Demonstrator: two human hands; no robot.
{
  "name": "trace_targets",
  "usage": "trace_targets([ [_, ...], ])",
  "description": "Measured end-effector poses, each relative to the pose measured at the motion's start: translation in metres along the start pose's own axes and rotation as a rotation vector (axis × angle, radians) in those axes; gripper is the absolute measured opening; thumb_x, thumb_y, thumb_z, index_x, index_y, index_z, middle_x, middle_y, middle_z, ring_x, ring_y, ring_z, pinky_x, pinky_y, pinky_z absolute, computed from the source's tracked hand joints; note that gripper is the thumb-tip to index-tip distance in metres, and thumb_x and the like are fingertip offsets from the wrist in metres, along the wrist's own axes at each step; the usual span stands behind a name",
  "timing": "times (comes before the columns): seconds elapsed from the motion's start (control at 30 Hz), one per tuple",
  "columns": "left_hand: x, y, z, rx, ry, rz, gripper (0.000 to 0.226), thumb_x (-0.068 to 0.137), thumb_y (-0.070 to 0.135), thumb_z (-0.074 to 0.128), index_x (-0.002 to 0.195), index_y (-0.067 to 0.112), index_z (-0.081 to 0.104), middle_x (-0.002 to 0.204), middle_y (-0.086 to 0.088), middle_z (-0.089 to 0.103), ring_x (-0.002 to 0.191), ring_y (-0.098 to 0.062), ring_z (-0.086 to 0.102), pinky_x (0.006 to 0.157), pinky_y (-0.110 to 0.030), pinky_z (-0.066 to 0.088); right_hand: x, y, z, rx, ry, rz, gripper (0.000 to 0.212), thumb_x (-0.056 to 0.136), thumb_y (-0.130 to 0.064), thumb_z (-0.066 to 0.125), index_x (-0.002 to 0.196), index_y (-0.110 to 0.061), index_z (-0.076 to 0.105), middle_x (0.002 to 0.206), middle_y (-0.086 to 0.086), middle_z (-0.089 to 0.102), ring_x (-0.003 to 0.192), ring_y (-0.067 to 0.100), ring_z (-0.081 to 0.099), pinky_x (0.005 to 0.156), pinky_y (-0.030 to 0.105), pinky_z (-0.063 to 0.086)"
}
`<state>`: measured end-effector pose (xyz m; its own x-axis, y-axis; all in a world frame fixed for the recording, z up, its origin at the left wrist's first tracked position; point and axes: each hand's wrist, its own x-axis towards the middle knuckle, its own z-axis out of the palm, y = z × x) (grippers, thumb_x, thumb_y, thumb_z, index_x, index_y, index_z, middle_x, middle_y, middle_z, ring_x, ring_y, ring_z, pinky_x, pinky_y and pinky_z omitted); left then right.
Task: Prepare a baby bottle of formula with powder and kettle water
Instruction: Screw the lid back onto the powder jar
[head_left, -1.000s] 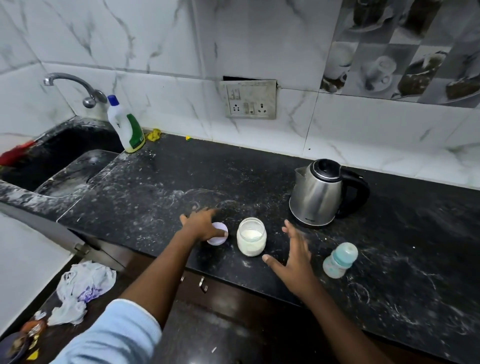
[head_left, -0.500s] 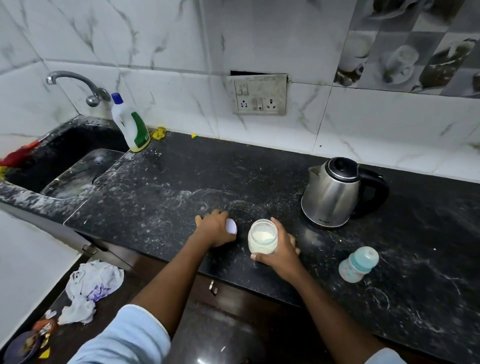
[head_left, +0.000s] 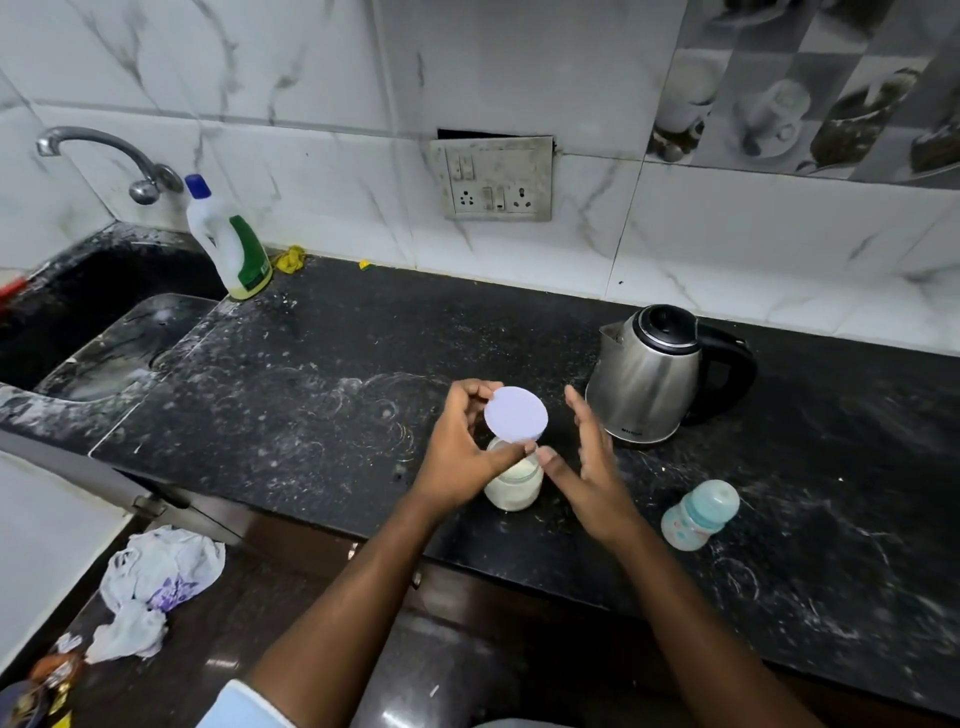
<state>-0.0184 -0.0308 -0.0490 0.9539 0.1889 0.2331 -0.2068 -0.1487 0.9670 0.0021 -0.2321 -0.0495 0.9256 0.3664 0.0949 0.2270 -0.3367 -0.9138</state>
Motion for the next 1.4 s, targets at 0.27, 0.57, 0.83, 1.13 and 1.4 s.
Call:
trace_targets([
  [0.27,-0.017,-0.014,0.005,0.138,-0.082,0.038,0.098,0.075,0.031,0.094,0.152,0.051,0.037,0.147,0.016,0.059,0.138,-0.016,0.06,0.111,-0.036,0.054,0.029,-0.039,-0.006,-0.468,-0.185,-0.103,0.083,0.089,-0.046,0.079,0.159,-0.023,0.04,0.157,0.0,0.047,0.144,0.02,0.04,0.12,0.034,0.032],
  [0.57,-0.031,-0.05,-0.012,0.26,-0.206,-0.269,0.148,0.054,0.053,0.105,0.168,0.044,0.012,0.171,0.009,0.033,0.157,-0.004,0.031,0.129,-0.039,0.032,0.037,-0.033,-0.002,-0.607,-0.38,-0.1,0.089,0.087,-0.034,0.079,0.162,-0.03,0.031,0.162,-0.004,0.039,0.146,0.021,0.033,0.116,0.031,0.03],
  [0.83,-0.036,-0.054,-0.004,0.282,-0.122,-0.266,0.082,0.067,0.037,0.101,0.139,0.033,0.062,0.136,0.008,0.066,0.127,-0.008,0.06,0.109,-0.037,0.052,0.05,-0.027,0.012,-0.685,-0.552,-0.087,0.092,0.082,-0.019,0.079,0.163,-0.024,0.034,0.164,-0.004,0.037,0.147,0.018,0.03,0.114,0.025,0.029],
  [1.13,-0.037,-0.057,-0.003,0.256,-0.085,-0.29,0.088,0.061,0.043,0.104,0.139,0.032,0.064,0.135,0.001,0.066,0.129,-0.016,0.06,0.113,-0.046,0.051,0.063,-0.034,0.018,-0.866,-0.585,-0.101,0.086,0.08,-0.037,0.083,0.155,-0.021,0.046,0.15,0.001,0.049,0.135,0.026,0.043,0.109,0.036,0.042],
  [1.4,-0.037,-0.059,-0.003,0.243,-0.102,-0.312,0.085,0.067,0.029,0.102,0.142,0.024,0.064,0.135,-0.006,0.068,0.131,-0.026,0.062,0.11,-0.053,0.052,0.061,-0.047,0.033,-1.129,-0.415,-0.04,0.086,0.08,-0.079,0.066,0.13,-0.01,0.055,0.125,0.015,0.061,0.111,0.035,0.065,0.078,0.041,0.049],
])
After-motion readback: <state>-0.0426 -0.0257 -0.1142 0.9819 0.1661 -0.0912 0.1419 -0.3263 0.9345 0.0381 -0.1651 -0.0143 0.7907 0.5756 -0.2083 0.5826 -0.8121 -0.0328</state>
